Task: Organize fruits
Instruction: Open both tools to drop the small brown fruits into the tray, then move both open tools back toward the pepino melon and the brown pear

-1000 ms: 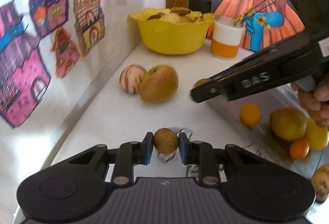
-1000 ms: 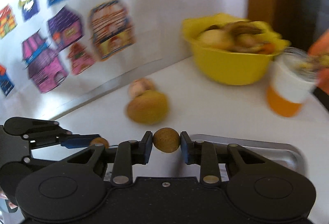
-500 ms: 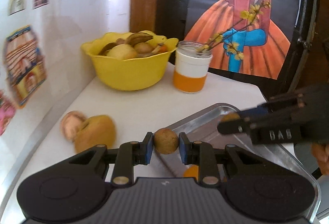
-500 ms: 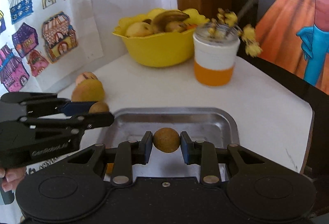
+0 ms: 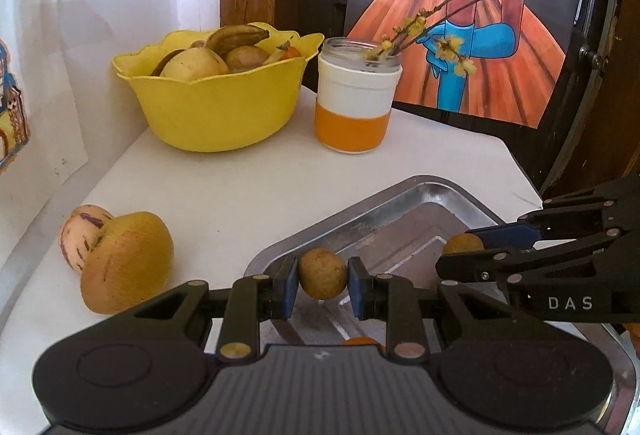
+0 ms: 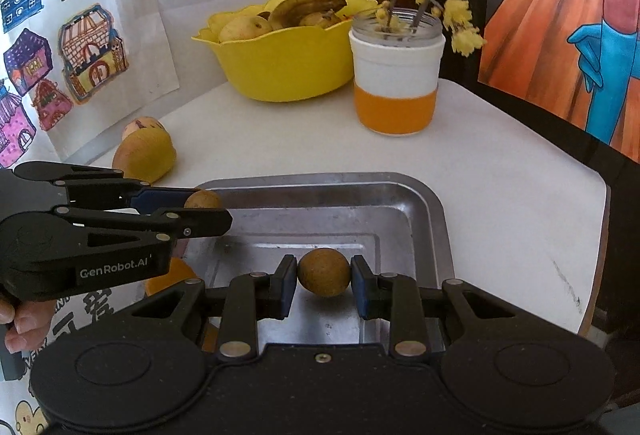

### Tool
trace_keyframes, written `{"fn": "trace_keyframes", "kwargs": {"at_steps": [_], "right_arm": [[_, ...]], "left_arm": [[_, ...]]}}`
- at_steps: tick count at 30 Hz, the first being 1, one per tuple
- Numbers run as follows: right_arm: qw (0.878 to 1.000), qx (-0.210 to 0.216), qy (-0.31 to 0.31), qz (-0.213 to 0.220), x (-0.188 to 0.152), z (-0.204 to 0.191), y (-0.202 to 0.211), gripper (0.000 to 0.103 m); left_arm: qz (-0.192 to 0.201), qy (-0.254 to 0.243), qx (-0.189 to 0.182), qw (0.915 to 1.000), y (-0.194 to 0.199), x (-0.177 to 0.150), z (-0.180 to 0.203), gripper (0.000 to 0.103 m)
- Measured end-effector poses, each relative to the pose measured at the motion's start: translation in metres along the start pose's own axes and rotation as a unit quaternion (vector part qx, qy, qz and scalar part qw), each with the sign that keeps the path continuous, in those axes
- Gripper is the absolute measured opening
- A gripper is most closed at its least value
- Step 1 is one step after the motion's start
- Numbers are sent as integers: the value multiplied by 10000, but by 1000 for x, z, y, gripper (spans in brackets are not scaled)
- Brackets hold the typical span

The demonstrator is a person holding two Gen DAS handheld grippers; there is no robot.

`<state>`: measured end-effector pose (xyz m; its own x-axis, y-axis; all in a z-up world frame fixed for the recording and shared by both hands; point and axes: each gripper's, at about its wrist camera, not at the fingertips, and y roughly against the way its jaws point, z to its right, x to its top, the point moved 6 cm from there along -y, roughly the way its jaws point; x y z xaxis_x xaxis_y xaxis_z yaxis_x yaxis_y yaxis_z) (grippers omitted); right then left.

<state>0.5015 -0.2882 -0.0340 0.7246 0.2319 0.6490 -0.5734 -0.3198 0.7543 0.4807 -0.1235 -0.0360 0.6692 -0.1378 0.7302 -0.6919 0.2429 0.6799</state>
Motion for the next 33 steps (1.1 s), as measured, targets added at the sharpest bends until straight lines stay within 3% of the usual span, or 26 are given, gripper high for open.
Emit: {"fn": "trace_keyframes", "kwargs": {"at_steps": [6,8,10,14,16,22,25,33], "right_arm": [[9999,-141,-48,61,-2,-4,8,36],[9997,-185,-76,128,-3,-3,17,42],[9993,-254,-136,233,-3,-3,29,47],[9975,-381,-301,518,-5,-4,62,66],[9964,-425,-363,643,-8,-7,79,73],[9927,-500,-508,969,-24,-22,135,97],[9917,-526,-466,1073,-37,-35,160,102],[9930,-601,-277,974,-86,-73,198,102]], "left_arm": [[-160,61,-9,9999,-5,-2,-1,30],[-172,100,-16,9998,-3,-2,-2,38],[-116,172,-6,9998,3,-1,-3,61],[55,353,4,9994,24,4,-7,68],[135,525,75,9985,37,5,-12,85],[367,881,246,9951,84,0,-20,101],[491,966,269,9937,110,-7,-19,102],[662,803,482,9934,169,-36,-8,102]]}}
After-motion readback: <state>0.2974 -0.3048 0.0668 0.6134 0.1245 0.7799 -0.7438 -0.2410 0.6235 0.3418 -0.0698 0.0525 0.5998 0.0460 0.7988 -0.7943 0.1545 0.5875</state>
